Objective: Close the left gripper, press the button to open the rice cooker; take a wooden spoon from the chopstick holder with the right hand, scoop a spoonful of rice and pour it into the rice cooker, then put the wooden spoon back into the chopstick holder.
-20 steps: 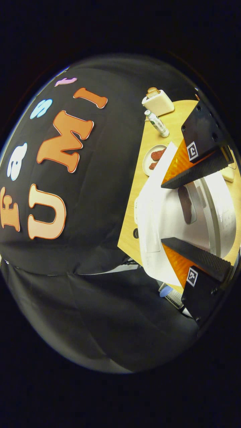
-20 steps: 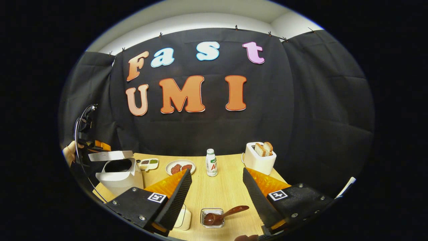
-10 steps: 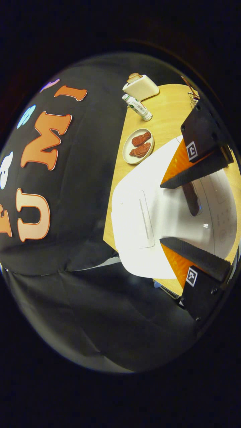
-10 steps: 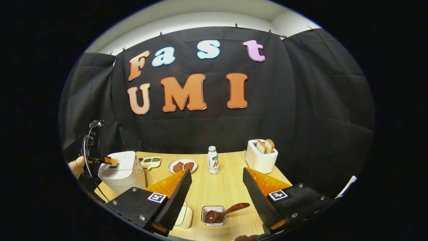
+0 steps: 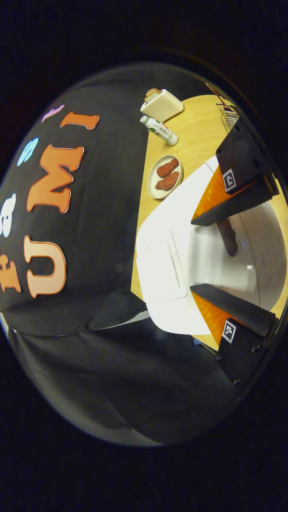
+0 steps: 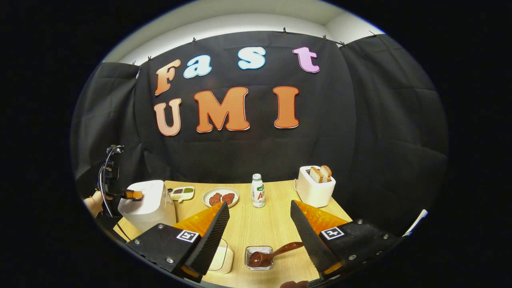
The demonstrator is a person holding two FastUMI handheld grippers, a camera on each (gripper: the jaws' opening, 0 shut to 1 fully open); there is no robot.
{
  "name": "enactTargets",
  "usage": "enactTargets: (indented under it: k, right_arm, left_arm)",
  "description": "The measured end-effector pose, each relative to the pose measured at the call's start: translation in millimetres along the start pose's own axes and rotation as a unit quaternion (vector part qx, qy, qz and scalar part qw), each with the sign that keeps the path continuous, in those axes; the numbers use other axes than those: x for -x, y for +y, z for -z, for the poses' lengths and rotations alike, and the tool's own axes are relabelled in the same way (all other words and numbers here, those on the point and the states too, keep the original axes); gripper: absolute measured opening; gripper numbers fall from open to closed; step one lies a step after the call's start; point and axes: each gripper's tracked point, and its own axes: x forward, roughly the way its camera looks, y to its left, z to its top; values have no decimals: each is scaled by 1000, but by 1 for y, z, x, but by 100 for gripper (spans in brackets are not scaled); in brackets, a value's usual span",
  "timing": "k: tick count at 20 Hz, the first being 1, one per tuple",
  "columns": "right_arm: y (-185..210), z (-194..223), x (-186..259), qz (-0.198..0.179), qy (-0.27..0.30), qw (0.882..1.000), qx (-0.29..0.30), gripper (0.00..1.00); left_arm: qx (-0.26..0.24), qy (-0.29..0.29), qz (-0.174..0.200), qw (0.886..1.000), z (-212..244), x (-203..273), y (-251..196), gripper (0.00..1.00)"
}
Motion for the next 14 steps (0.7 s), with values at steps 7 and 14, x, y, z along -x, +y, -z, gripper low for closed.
enactTargets:
  k: [7,14]
  right_arm:
    - [-23,-26,14,27,-31,999,-10,95]
    - [-36,-53,26,46,-60,997,-8,95]
  left_arm:
    - [28,-104,27,994,-67,83,2,99]
    - [40,-228,49,972,-151,200,16,99]
